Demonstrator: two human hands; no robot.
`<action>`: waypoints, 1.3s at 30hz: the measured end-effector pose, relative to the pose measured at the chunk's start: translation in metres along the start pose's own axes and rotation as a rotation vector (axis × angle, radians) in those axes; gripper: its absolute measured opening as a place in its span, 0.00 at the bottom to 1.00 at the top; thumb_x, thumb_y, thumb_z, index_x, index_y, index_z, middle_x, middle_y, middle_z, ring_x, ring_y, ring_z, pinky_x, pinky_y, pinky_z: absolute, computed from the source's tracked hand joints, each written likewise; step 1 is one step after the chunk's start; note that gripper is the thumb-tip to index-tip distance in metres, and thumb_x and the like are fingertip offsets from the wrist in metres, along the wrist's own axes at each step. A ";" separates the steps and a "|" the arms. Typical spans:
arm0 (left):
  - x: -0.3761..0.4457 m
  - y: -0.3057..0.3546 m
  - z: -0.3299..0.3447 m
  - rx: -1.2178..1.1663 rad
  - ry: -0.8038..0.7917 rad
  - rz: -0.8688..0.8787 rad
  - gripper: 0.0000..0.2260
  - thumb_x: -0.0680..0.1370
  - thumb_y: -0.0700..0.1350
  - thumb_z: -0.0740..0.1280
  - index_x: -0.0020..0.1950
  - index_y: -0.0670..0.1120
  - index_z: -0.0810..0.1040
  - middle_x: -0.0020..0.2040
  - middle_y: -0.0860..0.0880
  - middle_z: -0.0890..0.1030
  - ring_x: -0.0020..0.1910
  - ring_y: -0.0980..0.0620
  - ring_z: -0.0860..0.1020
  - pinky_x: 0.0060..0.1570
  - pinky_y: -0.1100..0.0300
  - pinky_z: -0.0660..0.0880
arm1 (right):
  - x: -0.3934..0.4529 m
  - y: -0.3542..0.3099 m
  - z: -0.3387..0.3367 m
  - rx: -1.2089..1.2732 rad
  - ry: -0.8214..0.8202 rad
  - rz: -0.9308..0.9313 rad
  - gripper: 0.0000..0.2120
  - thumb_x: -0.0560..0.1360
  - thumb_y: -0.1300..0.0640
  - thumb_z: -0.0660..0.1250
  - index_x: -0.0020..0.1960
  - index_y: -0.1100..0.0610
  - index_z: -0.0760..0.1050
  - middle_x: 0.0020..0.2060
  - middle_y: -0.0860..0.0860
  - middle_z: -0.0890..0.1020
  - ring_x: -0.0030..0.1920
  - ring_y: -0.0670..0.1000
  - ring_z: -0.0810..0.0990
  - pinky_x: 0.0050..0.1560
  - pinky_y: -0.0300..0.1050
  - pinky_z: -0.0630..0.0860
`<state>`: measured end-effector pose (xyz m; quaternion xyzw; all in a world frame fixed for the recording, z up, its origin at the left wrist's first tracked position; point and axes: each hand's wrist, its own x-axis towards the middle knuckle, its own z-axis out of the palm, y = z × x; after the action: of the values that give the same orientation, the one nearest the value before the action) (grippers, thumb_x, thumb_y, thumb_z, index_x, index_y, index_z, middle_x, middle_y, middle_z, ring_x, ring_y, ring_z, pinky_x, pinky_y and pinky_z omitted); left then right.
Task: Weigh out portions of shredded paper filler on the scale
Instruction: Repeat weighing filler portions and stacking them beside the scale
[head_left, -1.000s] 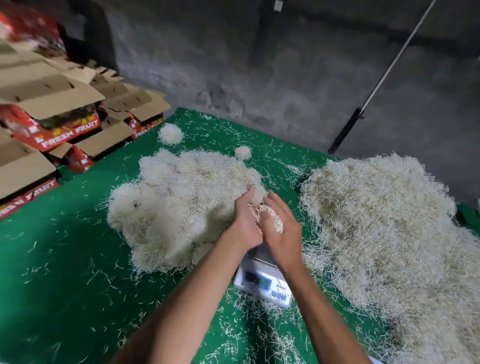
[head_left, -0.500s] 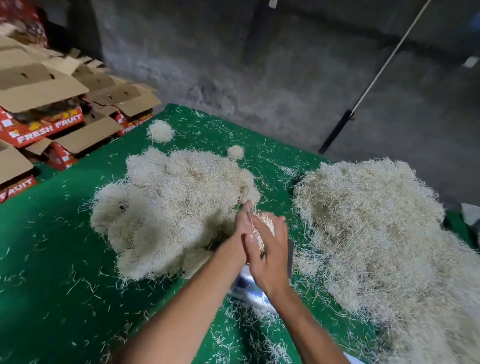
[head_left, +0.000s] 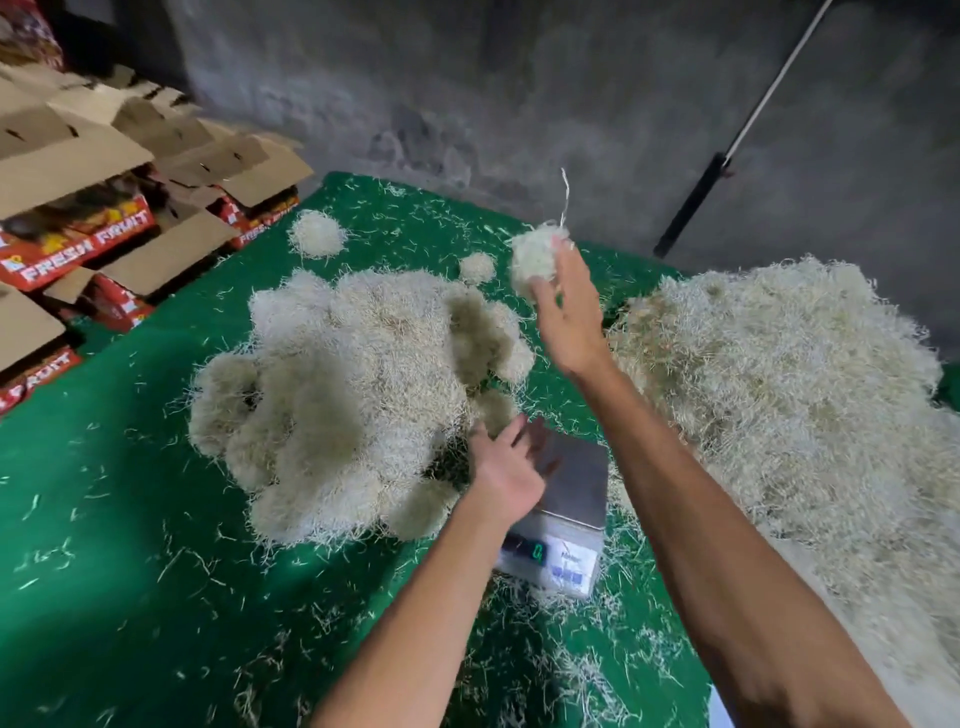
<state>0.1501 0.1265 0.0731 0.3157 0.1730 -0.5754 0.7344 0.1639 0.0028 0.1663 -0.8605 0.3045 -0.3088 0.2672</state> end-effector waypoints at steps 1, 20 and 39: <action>0.001 0.001 0.000 0.007 0.014 0.011 0.33 0.83 0.65 0.45 0.76 0.45 0.69 0.74 0.43 0.72 0.65 0.43 0.74 0.75 0.42 0.60 | -0.004 0.015 0.011 -0.110 -0.159 0.115 0.29 0.85 0.43 0.53 0.83 0.45 0.49 0.82 0.55 0.53 0.80 0.57 0.57 0.77 0.71 0.55; 0.106 -0.167 0.038 0.684 -0.026 -0.093 0.31 0.84 0.65 0.46 0.78 0.47 0.66 0.78 0.43 0.66 0.76 0.43 0.65 0.76 0.40 0.60 | -0.201 0.295 -0.055 -0.189 -0.083 0.639 0.24 0.82 0.48 0.65 0.76 0.54 0.67 0.71 0.57 0.75 0.68 0.56 0.75 0.73 0.58 0.69; 0.192 -0.301 -0.016 1.698 -0.363 0.322 0.17 0.80 0.36 0.68 0.65 0.52 0.77 0.68 0.58 0.75 0.57 0.61 0.78 0.59 0.66 0.76 | -0.276 0.381 -0.124 -0.113 0.421 0.583 0.11 0.84 0.57 0.58 0.63 0.56 0.75 0.57 0.49 0.74 0.49 0.39 0.75 0.47 0.32 0.74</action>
<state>-0.0821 -0.0451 -0.1370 0.6789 -0.4789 -0.4406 0.3400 -0.2313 -0.0964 -0.1004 -0.6687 0.6019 -0.3727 0.2273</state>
